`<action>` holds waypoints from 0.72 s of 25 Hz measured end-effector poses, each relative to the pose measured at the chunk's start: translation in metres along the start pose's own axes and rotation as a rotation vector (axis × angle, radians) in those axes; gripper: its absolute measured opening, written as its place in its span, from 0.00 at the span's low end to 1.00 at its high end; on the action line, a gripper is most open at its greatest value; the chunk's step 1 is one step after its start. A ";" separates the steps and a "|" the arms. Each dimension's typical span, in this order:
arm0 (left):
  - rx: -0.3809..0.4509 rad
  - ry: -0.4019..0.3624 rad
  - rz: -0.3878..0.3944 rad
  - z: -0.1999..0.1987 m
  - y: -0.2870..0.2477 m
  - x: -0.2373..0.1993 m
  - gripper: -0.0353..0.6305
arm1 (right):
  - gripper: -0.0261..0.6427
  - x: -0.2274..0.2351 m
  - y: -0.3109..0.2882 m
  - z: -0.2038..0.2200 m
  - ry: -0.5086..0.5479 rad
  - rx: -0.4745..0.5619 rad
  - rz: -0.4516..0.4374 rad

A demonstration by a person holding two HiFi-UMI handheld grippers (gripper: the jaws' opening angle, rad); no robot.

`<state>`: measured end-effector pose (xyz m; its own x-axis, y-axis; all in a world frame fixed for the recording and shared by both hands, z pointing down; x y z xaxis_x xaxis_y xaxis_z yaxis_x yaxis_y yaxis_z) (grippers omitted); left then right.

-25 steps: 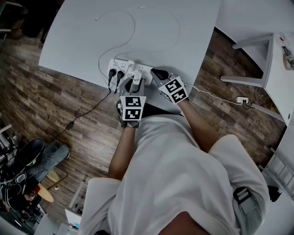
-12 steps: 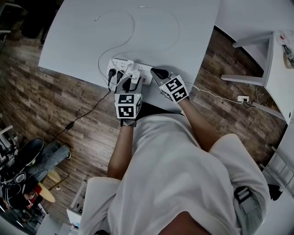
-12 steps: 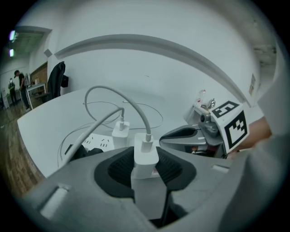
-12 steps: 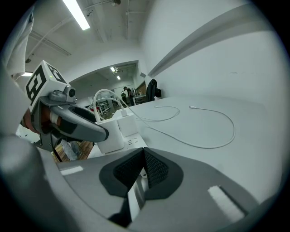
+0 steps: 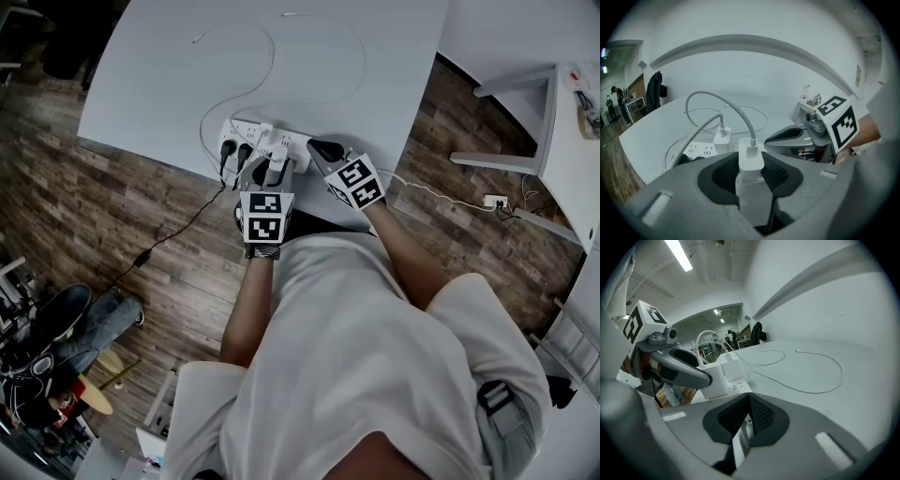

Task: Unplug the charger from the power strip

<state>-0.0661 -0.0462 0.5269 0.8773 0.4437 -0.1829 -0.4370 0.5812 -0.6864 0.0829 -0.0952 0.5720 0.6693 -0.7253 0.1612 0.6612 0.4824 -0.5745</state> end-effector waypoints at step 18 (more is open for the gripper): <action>-0.030 -0.027 -0.001 -0.004 0.000 0.000 0.27 | 0.04 0.001 0.000 -0.002 -0.007 -0.006 -0.010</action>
<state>-0.0650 -0.0487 0.5235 0.8721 0.4612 -0.1636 -0.4296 0.5613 -0.7073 0.0836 -0.0967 0.5708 0.6649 -0.7268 0.1725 0.6660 0.4722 -0.5775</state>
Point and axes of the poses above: the fingertips, and each gripper's own axes: y backward along the fingers, x to its right, z out of its underside, the point moved 9 cm from there along y, backward along the fingers, and after that the axes turned 5 degrees about z, right-handed, at the moved point
